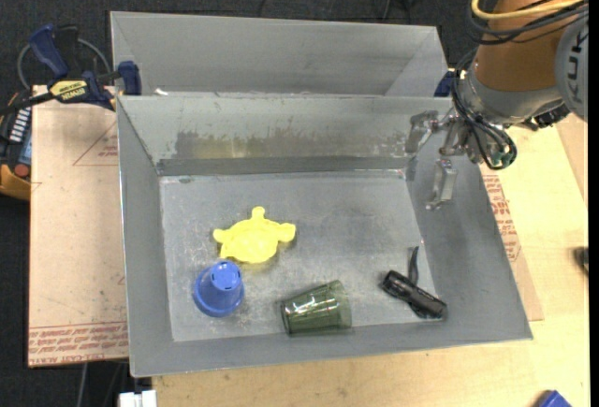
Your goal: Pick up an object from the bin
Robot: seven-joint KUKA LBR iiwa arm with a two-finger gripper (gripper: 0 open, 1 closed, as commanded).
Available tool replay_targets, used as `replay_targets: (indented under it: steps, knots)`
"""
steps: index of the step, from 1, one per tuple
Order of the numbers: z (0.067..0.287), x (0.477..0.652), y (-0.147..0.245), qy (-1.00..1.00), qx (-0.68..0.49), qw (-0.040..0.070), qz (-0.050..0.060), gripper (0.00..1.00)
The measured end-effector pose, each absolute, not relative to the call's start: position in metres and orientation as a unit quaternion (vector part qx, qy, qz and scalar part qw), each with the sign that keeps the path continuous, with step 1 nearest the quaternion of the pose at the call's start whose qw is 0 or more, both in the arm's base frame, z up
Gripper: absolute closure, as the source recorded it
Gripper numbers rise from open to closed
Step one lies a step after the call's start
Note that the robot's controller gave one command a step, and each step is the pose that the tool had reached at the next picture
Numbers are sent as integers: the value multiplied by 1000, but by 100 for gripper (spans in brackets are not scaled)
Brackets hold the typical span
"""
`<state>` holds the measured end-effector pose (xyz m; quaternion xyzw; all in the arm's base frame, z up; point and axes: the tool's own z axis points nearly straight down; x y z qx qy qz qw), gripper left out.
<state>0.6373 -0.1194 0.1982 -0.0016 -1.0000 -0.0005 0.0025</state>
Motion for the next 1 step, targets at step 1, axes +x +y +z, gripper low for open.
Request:
replay_targets:
  steps: [1]
  knots:
    - [204,639,-119,-1000,0,-1,0,0]
